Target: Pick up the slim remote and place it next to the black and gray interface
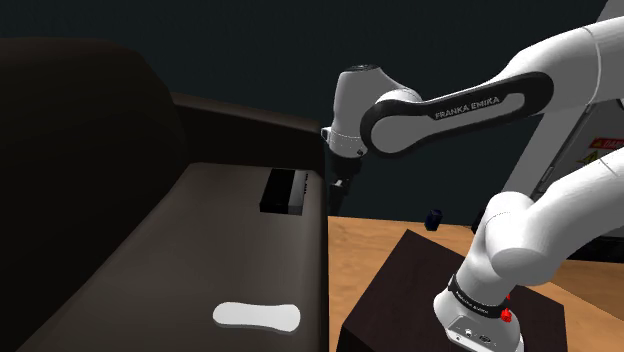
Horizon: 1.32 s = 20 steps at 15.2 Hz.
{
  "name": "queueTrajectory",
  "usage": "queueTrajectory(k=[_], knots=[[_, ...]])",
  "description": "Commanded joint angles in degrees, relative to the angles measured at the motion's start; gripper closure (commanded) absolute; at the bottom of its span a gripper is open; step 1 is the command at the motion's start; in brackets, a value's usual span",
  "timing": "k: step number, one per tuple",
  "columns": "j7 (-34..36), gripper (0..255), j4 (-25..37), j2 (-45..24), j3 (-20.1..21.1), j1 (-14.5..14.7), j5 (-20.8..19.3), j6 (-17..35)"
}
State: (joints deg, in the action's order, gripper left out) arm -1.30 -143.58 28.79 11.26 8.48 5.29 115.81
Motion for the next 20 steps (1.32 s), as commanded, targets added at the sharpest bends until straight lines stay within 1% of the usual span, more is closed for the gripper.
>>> queueTrajectory(k=[1, 6, 10, 13, 16, 20], knots=[[1.1, 0, 0.7, -3.6, 1.8, 0.8, 0.2, 2.9], [4.3, 0, 3.3, -12.5, 6.2, 2.5, -0.5, 9.1], [7.6, 0, 6.3, -20.1, 9.5, 3.7, -2.8, 13.4], [10.6, 0, 9.2, -26.2, 11.6, 4.6, -5.6, 16.0], [14.0, 0, 12.6, -32.5, 13.1, 6.0, -9.2, 18.1], [18.5, 0, 18.0, -40.9, 13.8, 8.8, -14.6, 19.8]])
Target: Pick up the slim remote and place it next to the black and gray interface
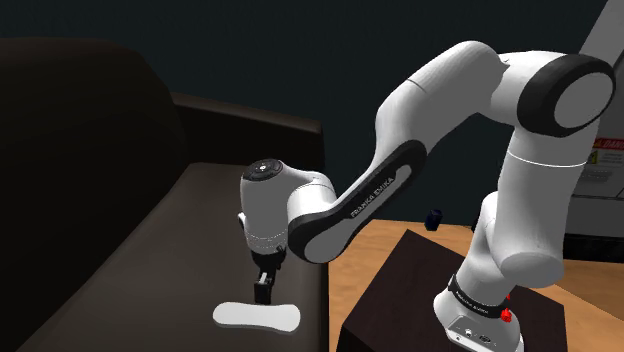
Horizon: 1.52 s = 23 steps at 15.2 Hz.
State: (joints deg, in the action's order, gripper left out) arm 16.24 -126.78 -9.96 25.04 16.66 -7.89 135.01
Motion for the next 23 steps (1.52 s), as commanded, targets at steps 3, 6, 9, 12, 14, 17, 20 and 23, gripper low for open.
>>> queueTrajectory(k=[3, 6, 9, 12, 14, 17, 20, 23], knots=[[3.9, 0, 5.7, -8.4, -0.2, 3.4, -5.3, 1.3], [5.1, 0, 6.9, -11.2, -0.9, 4.7, -7.1, 2.5], [5.9, 0, 6.8, -13.0, -1.6, 5.1, -8.3, 4.3], [6.6, 0, 6.7, -14.5, -2.2, 5.6, -9.3, 5.8], [6.6, 0, 6.7, -14.5, -2.2, 5.6, -9.3, 5.8], [6.6, 0, 6.7, -14.5, -2.2, 5.6, -9.3, 5.8], [6.6, 0, 6.7, -14.5, -2.2, 5.6, -9.3, 5.8], [6.6, 255, 6.7, -14.5, -2.2, 5.6, -9.3, 5.8]])
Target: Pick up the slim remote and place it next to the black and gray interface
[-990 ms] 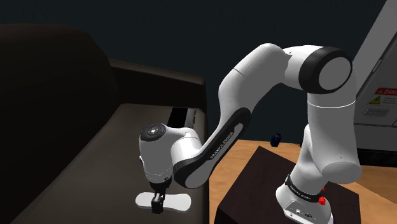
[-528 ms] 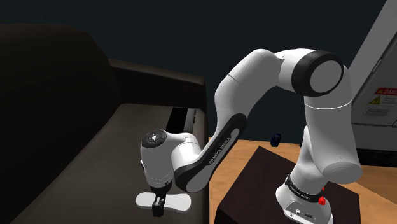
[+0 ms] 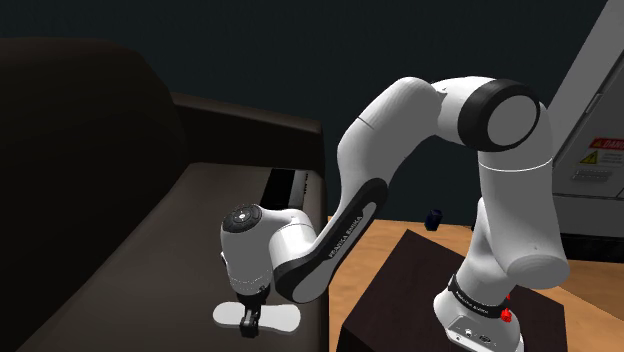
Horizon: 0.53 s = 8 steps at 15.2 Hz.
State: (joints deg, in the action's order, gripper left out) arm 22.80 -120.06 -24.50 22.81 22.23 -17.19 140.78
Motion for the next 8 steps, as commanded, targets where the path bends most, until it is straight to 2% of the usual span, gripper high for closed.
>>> queueTrajectory(k=[1, 8], knots=[[0.0, 255, 0.0, 0.0, 0.0, 0.0, 0.0, 0.0], [-0.3, 255, 0.0, 0.6, 0.3, -0.2, 0.4, -0.5]])
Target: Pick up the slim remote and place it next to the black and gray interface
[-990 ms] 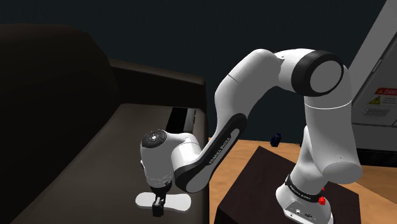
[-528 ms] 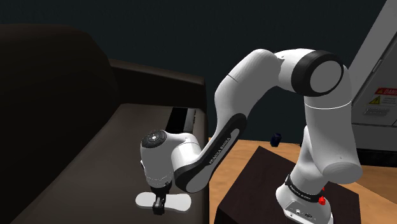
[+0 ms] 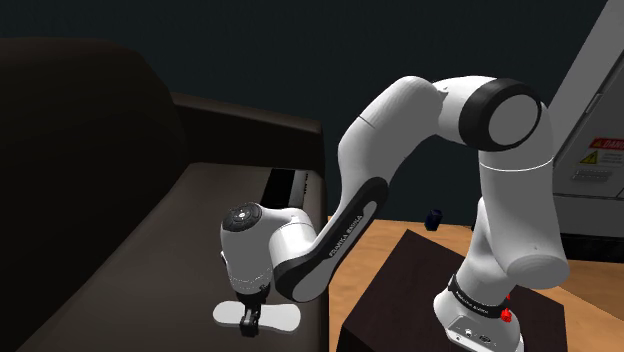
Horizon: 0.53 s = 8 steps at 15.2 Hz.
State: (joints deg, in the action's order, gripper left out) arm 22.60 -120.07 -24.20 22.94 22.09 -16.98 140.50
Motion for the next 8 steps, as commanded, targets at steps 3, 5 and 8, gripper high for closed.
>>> queueTrajectory(k=[3, 5, 8], knots=[[-0.9, 255, 0.1, 2.1, 0.9, -0.6, 1.4, -2.0], [-1.5, 255, 0.2, 3.3, 1.4, -0.9, 2.2, -3.2], [-2.3, 255, 0.4, 5.0, 2.0, -1.4, 3.4, -4.9]])
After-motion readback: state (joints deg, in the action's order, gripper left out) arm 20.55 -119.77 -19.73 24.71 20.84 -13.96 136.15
